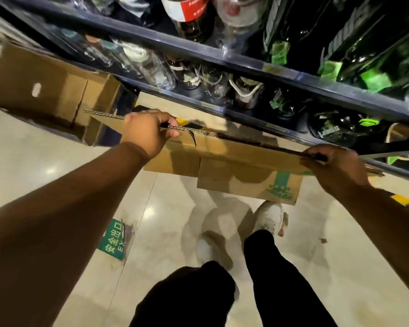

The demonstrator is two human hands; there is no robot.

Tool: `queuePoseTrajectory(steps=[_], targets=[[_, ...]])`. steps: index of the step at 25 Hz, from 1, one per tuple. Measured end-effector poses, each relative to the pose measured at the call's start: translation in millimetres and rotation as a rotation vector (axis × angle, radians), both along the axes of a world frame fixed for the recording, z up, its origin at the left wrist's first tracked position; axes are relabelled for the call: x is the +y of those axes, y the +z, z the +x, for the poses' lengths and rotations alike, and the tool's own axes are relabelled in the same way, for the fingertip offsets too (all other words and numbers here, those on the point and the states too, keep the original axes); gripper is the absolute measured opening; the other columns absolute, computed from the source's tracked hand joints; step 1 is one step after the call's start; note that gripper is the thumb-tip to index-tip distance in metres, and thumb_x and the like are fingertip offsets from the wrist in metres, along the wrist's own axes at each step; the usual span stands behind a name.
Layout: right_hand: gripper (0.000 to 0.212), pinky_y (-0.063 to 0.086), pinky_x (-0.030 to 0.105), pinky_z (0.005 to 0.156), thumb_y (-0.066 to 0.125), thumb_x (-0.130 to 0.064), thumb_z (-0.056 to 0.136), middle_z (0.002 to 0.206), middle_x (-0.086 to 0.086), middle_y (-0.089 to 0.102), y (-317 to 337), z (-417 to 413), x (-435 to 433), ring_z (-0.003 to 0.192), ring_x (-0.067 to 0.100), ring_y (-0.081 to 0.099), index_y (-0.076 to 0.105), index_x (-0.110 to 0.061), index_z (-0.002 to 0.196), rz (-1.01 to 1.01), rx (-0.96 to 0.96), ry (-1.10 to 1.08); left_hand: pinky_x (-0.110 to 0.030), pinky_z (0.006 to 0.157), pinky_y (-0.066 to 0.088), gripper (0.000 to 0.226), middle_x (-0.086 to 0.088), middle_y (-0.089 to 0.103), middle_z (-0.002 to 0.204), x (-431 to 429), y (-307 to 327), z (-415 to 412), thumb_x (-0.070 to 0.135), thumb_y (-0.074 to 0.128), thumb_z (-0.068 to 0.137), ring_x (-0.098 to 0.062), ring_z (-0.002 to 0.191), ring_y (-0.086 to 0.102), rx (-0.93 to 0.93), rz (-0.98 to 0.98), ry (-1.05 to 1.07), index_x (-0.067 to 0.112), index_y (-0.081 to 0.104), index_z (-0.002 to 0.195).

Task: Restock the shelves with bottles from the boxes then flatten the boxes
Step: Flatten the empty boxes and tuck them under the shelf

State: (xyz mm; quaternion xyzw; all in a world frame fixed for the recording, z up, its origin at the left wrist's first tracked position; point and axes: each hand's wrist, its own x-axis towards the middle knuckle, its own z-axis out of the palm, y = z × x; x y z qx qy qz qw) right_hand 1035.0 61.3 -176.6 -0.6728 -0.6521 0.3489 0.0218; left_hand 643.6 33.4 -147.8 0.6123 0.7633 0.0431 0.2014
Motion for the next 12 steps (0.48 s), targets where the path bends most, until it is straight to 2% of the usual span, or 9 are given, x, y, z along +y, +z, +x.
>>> queuePoseTrajectory(steps=[2,6,8,10,12], targets=[[0.019,0.054,0.038,0.077,0.071,-0.031,0.087,0.098,0.006,0.073,-3,-11,18,0.086,0.026,0.064,0.075,-0.023,0.104,0.023,-0.003,-0.013,-0.038,0.097,0.031,0.014,0.000,0.071,0.106,18,-2,-11,0.035,0.076,0.085,-0.028,0.108,0.062,0.030,0.004,-0.018,0.027,0.075,0.096],[0.028,0.059,0.046,0.071,0.068,-0.040,0.086,0.101,0.010,0.074,-13,-47,40,0.079,0.032,0.070,0.073,-0.022,0.107,0.040,0.001,0.005,-0.038,0.099,0.034,0.020,-0.001,0.071,0.111,46,-22,-48,0.038,0.075,0.085,-0.027,0.110,0.062,0.053,-0.054,-0.044,0.027,0.073,0.103],[0.036,0.057,0.042,0.070,0.061,-0.044,0.084,0.090,0.017,0.074,-20,-65,52,0.074,0.036,0.069,0.074,-0.015,0.102,0.189,-0.080,0.109,-0.038,0.101,0.042,0.020,0.000,0.071,0.111,63,-33,-68,0.040,0.073,0.088,-0.026,0.108,0.062,0.033,-0.132,-0.054,0.029,0.071,0.104],[0.031,0.053,0.040,0.071,0.062,-0.041,0.086,0.086,0.016,0.073,-17,-82,65,0.076,0.038,0.069,0.074,-0.015,0.097,0.208,-0.123,0.180,-0.032,0.090,0.049,0.018,0.003,0.070,0.101,76,-44,-90,0.043,0.068,0.091,-0.021,0.098,0.062,-0.013,-0.193,-0.054,0.028,0.070,0.100],[0.017,0.048,0.037,0.074,0.069,-0.032,0.089,0.092,0.013,0.074,-11,-98,72,0.085,0.037,0.068,0.074,-0.017,0.095,0.119,-0.152,0.183,-0.024,0.073,0.044,0.022,0.007,0.064,0.084,91,-48,-104,0.046,0.062,0.093,-0.016,0.082,0.058,-0.070,-0.247,-0.101,0.025,0.068,0.092]])
